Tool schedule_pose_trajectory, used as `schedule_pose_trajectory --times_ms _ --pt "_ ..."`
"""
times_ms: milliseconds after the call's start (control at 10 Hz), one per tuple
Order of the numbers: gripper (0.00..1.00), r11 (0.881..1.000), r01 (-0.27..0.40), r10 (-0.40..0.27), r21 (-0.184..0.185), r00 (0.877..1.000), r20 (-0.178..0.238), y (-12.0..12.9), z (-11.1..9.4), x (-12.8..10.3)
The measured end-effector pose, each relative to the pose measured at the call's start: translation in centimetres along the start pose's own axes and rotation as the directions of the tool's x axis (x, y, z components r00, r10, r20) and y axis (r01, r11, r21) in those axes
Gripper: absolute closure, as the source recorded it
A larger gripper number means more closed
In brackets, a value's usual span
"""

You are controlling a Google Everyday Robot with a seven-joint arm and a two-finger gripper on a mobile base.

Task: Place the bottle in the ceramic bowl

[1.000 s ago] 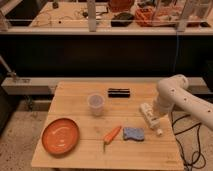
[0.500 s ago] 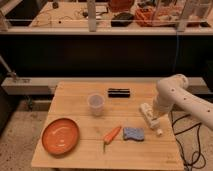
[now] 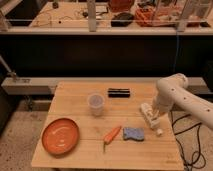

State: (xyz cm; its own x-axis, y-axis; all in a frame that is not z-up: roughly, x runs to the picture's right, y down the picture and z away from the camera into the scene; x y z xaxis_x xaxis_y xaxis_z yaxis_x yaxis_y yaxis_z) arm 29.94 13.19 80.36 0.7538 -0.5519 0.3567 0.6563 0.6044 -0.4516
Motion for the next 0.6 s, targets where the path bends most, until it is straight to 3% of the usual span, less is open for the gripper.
schedule_pose_trajectory --times_ms 200,500,600 --pt "0.65 1.0 0.004 -0.004 0.002 1.0 -0.001 -0.06 -0.05 0.09" --pt "0.53 1.0 0.003 -0.003 0.005 1.0 -0.002 -0.28 -0.16 0.22" --pt "0.53 1.0 0.005 -0.005 0.005 1.0 -0.001 -0.34 -0.12 0.22"
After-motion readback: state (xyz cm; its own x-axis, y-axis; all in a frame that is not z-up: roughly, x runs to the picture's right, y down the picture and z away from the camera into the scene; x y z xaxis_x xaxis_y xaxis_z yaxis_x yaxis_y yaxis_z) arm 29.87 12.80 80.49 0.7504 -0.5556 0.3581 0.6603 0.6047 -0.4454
